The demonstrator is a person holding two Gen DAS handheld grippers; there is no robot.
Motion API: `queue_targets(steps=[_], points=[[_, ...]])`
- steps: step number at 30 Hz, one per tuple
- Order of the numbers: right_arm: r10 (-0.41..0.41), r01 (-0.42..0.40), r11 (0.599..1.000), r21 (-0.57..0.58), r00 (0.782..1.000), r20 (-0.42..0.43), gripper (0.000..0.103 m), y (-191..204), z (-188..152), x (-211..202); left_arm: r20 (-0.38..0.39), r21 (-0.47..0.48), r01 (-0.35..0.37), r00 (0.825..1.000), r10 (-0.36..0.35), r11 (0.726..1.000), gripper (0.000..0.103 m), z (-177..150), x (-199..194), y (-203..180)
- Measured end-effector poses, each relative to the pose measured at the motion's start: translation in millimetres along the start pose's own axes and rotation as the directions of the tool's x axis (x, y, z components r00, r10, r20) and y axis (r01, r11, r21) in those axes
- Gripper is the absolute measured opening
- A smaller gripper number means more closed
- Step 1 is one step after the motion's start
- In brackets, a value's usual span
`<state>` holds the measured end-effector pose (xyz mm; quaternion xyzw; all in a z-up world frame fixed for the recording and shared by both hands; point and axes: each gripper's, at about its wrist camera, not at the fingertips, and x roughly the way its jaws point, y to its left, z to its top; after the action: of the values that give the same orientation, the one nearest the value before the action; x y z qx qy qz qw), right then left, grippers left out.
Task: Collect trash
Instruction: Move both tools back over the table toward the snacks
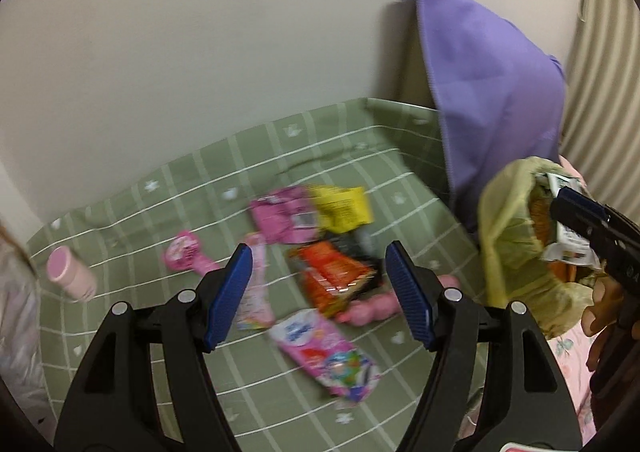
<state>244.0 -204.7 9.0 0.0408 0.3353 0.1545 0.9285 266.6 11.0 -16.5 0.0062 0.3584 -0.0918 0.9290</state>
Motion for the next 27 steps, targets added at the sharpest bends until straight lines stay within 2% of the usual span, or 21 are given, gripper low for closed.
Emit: queue_targets(steps=[4,7,9,14,17,18,21,23,26,27], points=[[0.041,-0.042,0.999,-0.032,0.999,-0.026,0.059,19.2,-2.9,23.4,-0.009,-0.025,-0.041,0.999,0.041,0.999,0.066,-4.5,0.3,21.4],[0.063,-0.066,0.997,-0.049,0.996,-0.061,0.059,29.9,-5.7,39.2,-0.028,-0.068,-0.026,0.999,0.024,0.997,0.066,-7.5,7.7,38.7],[0.068,-0.073,0.995,-0.064,0.994,-0.086,0.059,34.3,-7.5,46.1,-0.036,-0.143,0.002,0.999,-0.007,0.990,0.066,-11.5,16.5,60.6],[0.068,-0.084,0.987,-0.139,0.991,-0.119,0.059,49.1,-11.1,67.1,-0.055,-0.315,0.056,0.996,-0.077,0.947,0.066,-28.9,44.8,116.2],[0.026,-0.054,0.984,-0.168,0.986,-0.165,0.059,54.5,-16.2,84.3,-0.085,-0.398,0.080,0.989,-0.124,0.914,0.066,-33.3,69.7,136.1],[0.028,-0.059,0.984,-0.171,0.983,-0.180,0.059,55.2,-18.9,89.5,-0.094,-0.414,0.071,0.988,-0.121,0.908,0.066,-33.1,77.3,139.4],[0.023,-0.059,0.983,-0.175,0.979,-0.201,0.058,56.1,-25.9,96.3,-0.125,-0.448,-0.019,0.991,-0.042,0.894,0.065,-29.4,103.5,148.6],[0.002,-0.049,0.979,-0.200,0.975,-0.224,0.058,59.7,-32.1,104.2,-0.152,-0.463,-0.057,0.988,-0.016,0.884,0.064,-26.0,122.9,152.0],[-0.016,-0.040,0.974,-0.222,0.969,-0.247,0.058,62.2,-38.0,113.2,-0.200,-0.422,-0.142,0.978,0.060,0.896,0.063,-20.9,145.9,150.9],[-0.001,-0.055,0.975,-0.215,0.967,-0.254,0.058,62.6,-38.9,115.5,-0.203,-0.404,-0.160,0.976,0.082,0.900,0.059,-20.0,149.2,149.6]])
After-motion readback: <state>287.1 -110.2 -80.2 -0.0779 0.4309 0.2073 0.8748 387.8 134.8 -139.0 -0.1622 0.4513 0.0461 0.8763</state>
